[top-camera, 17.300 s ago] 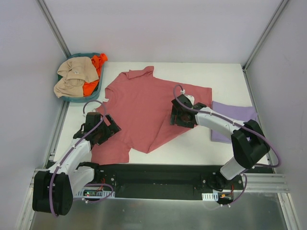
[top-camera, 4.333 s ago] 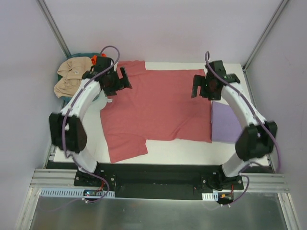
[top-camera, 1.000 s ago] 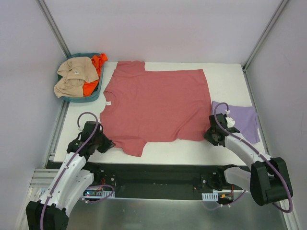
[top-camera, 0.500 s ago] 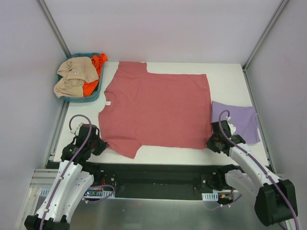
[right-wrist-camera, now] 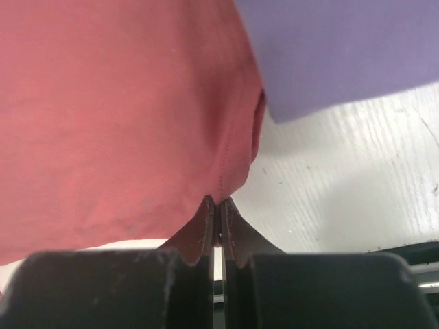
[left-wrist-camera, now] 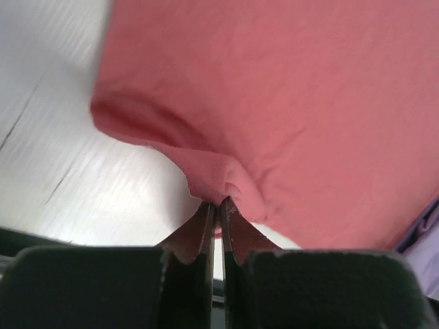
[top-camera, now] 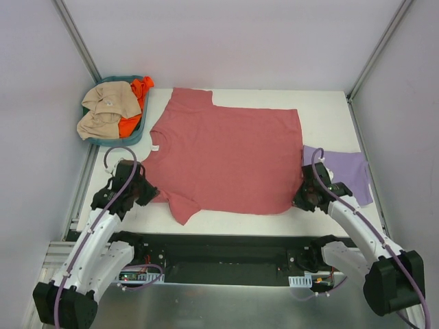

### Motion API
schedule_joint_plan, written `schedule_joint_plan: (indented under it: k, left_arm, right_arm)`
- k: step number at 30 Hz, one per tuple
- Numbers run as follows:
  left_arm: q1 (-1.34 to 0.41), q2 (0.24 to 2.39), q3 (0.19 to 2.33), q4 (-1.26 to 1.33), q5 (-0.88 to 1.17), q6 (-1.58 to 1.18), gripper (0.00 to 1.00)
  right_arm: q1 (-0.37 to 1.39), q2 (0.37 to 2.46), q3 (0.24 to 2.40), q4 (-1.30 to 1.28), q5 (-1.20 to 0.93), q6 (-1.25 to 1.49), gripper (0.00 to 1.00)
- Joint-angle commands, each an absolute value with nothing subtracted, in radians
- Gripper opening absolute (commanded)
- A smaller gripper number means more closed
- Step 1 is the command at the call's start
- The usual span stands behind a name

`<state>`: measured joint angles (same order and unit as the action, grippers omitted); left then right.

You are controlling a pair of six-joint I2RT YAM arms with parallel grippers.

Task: Fold and stack the t-shirts
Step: Fold the flattened tshirt in 1/3 of the way

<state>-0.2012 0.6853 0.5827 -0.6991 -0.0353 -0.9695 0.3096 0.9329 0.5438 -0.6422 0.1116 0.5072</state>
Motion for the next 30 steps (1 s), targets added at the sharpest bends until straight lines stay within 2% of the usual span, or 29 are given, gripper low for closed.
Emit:
schedule_joint_plan:
  k: [1, 15, 30]
  left_arm:
    - [-0.195, 0.773, 0.686, -0.510, -0.037, -0.931, 0.00]
    - [-0.195, 1.172, 0.969, -0.341, -0.115, -0.862, 0.00]
    - [-0.183, 1.500, 1.247, -0.308, -0.160, -0.764, 0.00]
  right_arm:
    - [0.293, 1.009, 0.665, -0.632, 0.089, 0.466, 0.01]
    - [0.153, 1.287, 0.975, -0.601, 0.060, 0.354, 0.01]
    - [0.091, 1.531, 1.149, -0.541, 0.077, 0.330, 0.01]
